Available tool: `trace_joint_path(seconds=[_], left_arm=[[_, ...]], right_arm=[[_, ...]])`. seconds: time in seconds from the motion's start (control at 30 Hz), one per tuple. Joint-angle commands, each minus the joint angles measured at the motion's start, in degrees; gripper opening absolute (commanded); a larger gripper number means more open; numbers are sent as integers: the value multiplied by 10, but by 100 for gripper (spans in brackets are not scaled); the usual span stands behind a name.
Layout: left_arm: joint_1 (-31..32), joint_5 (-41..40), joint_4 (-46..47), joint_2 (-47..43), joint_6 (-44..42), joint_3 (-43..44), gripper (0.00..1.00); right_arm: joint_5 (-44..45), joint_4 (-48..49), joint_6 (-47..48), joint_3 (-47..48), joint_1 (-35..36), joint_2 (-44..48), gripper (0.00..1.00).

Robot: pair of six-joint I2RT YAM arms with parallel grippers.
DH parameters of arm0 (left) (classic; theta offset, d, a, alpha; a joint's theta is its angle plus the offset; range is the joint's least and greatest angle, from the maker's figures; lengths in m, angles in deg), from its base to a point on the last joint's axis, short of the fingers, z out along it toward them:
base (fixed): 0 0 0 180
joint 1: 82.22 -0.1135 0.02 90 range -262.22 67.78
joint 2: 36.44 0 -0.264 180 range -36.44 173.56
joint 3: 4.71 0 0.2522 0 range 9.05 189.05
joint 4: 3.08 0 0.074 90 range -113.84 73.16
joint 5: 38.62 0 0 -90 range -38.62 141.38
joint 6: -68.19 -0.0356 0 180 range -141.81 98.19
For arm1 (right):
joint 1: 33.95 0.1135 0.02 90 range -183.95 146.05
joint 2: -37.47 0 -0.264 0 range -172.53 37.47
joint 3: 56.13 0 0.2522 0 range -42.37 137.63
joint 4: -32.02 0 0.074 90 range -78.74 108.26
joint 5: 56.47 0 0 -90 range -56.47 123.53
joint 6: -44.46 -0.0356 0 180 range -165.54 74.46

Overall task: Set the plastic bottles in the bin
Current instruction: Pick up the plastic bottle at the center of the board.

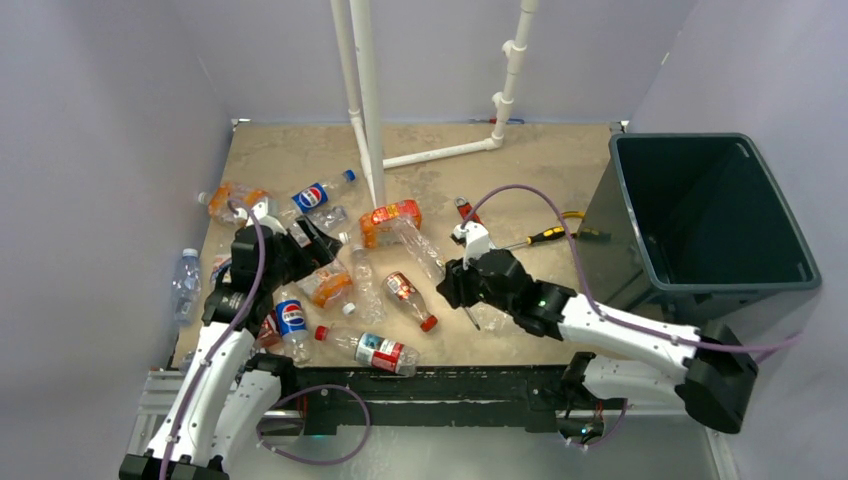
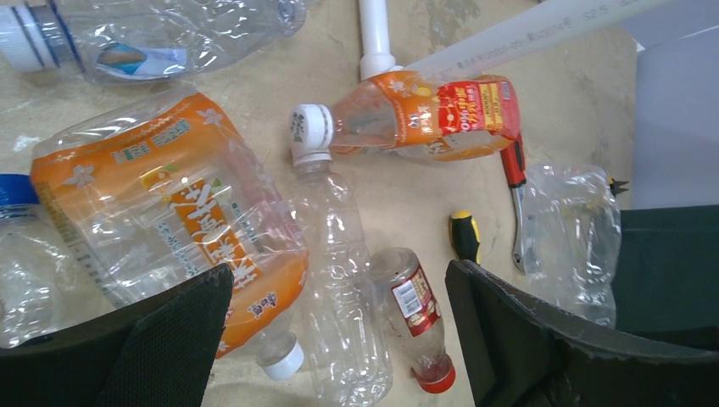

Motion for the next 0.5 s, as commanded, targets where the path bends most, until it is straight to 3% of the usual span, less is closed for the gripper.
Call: trace_joint_path(seconds=[0.0,0.13,0.23,0.47], left_arm=[[-1,67,71,-20,10,20,97],[0,151,192,-57,42,7,99],[0,240,263,-47,49,7,99],[8,284,194,-37,-80,140,99]], right_arm=[[-84,3,32,17,2,92,0],[-162,61,31,9,2,163,0],[-211,50,44,38,2,159,0],[-212,-123,50,149,2,129,0]])
